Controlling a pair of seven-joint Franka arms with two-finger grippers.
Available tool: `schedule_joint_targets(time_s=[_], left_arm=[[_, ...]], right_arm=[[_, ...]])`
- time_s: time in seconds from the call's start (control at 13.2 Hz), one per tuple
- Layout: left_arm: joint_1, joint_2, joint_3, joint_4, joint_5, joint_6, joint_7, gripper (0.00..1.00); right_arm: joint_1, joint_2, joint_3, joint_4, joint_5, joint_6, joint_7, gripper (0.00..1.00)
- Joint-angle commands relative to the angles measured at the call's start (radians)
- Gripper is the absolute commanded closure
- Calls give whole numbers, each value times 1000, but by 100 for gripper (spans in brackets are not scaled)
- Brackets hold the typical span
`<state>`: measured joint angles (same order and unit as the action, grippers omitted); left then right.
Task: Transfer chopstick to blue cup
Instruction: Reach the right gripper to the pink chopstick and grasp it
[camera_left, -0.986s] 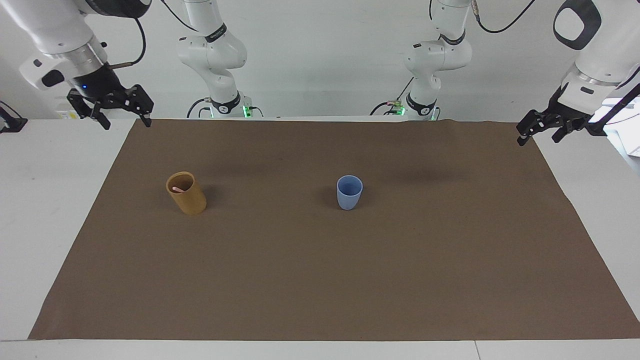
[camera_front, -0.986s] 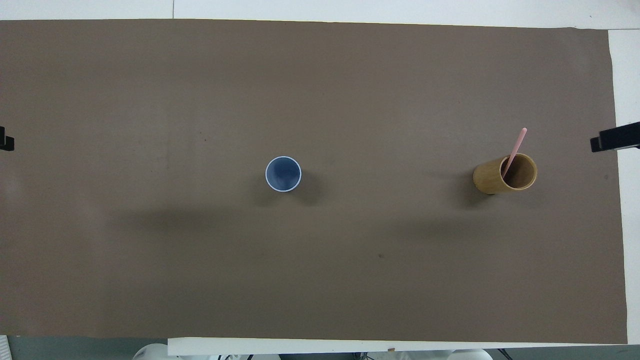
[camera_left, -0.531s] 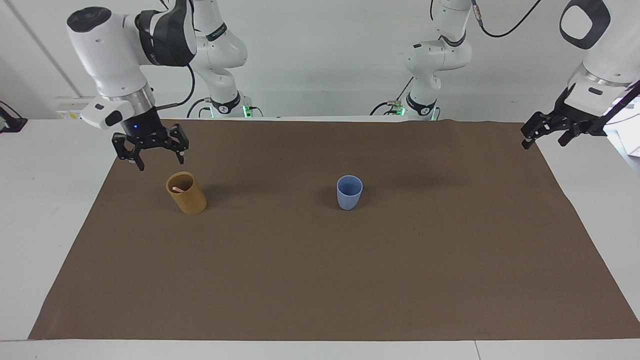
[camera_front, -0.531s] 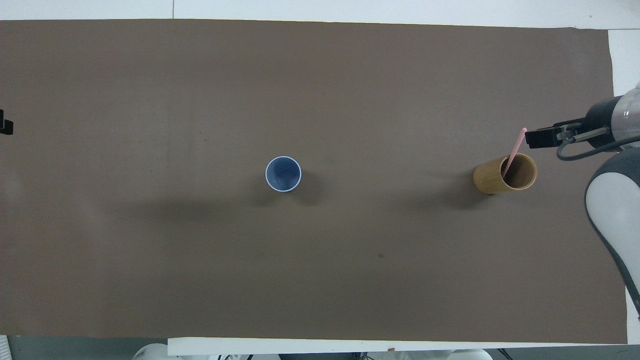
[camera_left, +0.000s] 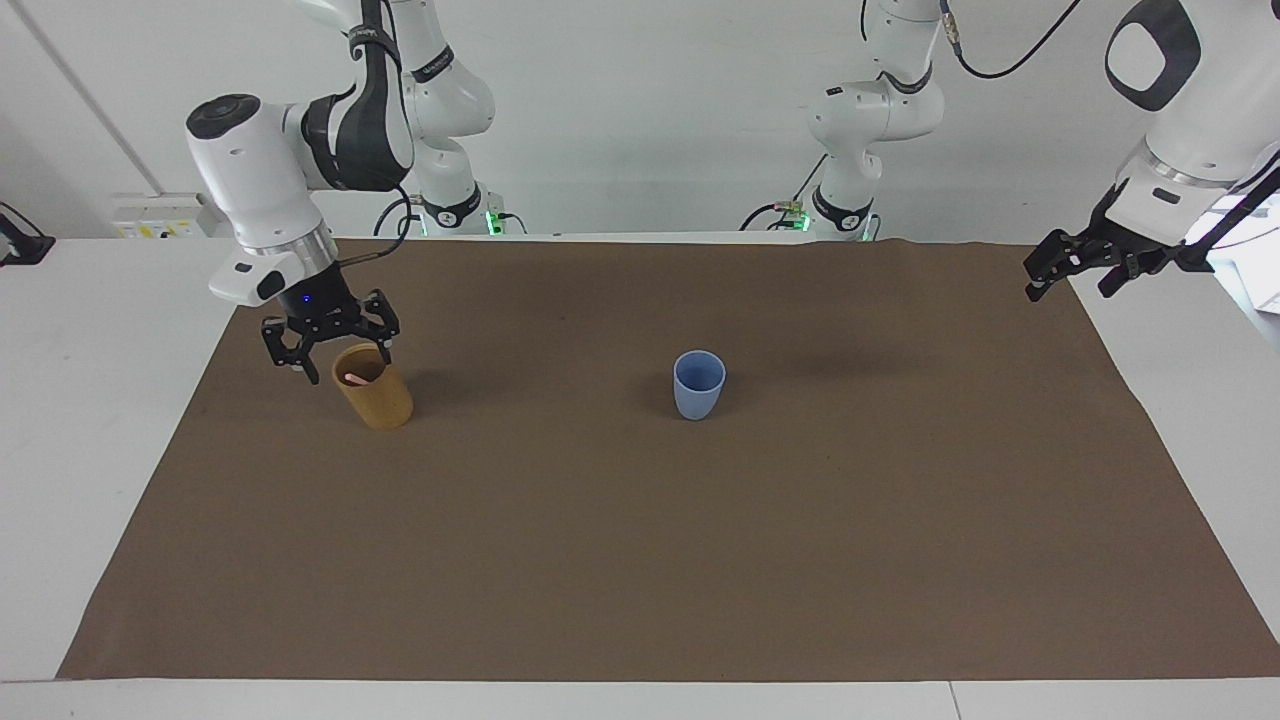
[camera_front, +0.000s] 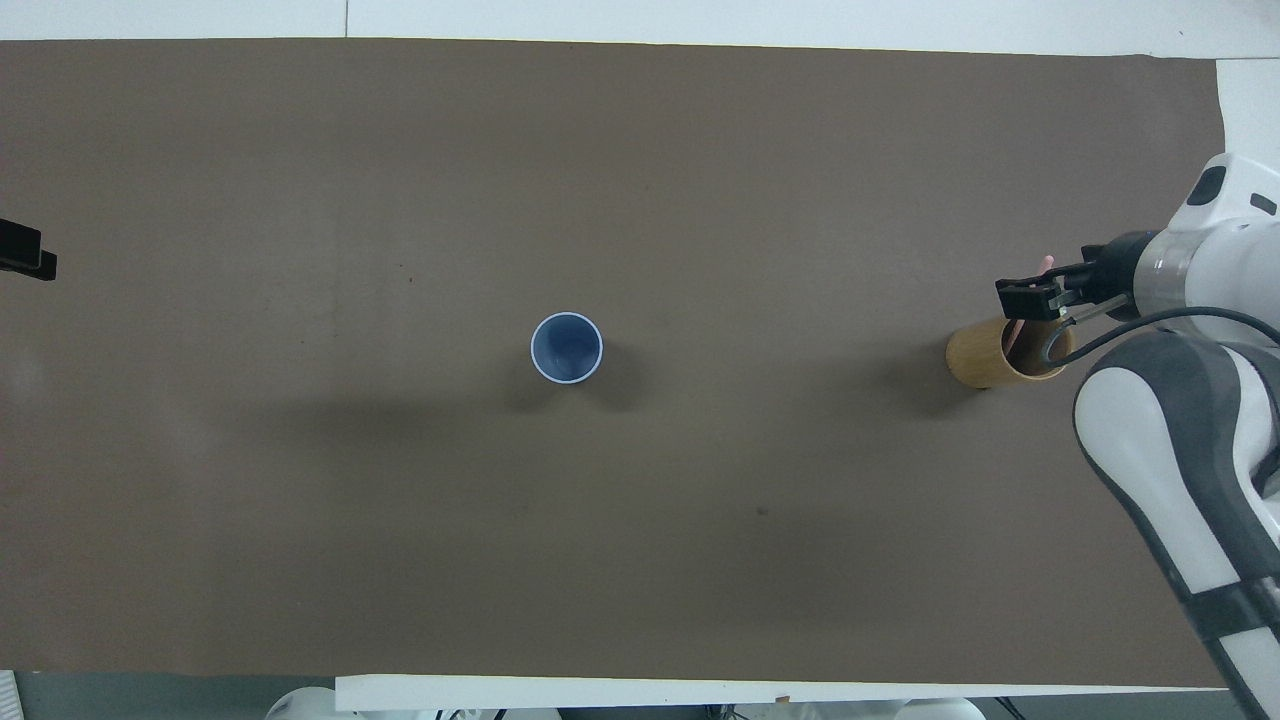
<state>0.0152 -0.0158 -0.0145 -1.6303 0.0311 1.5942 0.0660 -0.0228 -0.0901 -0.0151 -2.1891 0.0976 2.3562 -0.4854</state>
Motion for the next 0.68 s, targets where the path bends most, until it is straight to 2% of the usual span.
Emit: schedule_joint_targets(time_s=[0.0,0.08,0.15,0.3,0.46,0.61], left_arm=[[-11,-18,8,-17,16,-8,-6,0],[-9,-18,7,-17,16,-8,-6,0],[-9,-18,7,-17,16,-8,-6,0],[-9,-18,7,-17,16,-8,-6,0],[-9,-18,7,-17,16,-8,-6,0],[-9,-18,7,-17,16,-8,-6,0]], right_arm=[[-14,6,4,-29,22,32,-54,8],[-14,3,4,-35,22,28,-56,19],[-14,0,4,-37,22,12,-56,26],[-14,-2,4,-37,22,-17,-53,33],[-26,-3,4,-34,22,-58,-53,47],[-36,-8,4,-29,24,-107,-50,50]])
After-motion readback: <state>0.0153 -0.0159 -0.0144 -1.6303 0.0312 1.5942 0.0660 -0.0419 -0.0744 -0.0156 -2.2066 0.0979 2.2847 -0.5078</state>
